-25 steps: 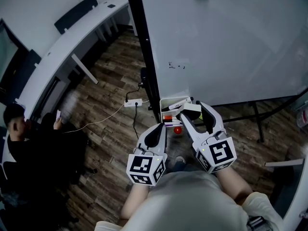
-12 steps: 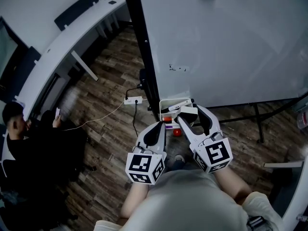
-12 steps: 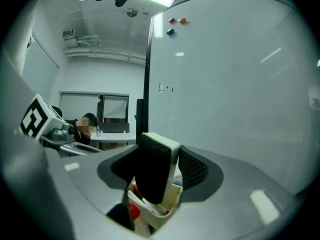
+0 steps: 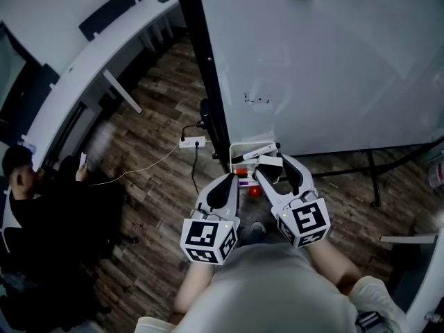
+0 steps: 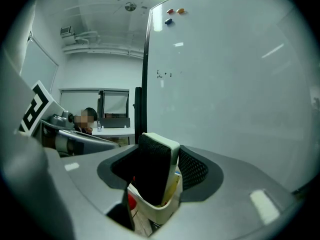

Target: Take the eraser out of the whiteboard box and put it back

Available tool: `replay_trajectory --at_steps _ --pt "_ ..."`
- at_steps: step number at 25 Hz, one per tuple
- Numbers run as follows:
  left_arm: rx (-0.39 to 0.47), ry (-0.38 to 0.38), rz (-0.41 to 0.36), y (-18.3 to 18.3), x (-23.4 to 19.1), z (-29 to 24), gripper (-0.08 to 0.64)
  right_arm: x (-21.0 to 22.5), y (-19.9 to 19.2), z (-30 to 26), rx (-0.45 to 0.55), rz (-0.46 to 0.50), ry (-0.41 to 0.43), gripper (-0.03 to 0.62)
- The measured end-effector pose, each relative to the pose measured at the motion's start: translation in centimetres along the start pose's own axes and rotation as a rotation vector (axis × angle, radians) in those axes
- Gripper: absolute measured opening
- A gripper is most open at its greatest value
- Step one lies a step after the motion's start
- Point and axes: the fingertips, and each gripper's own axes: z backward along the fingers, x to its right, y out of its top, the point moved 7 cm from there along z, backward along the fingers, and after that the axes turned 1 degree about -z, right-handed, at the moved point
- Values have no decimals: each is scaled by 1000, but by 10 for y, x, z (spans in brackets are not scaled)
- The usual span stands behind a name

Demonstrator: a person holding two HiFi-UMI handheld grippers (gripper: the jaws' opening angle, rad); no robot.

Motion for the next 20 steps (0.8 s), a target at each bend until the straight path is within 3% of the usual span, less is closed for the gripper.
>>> replay_trajectory --at_steps 20 --pt "0 1 7 -2 2 4 5 -1 -18 -4 -54 -13 -2 250"
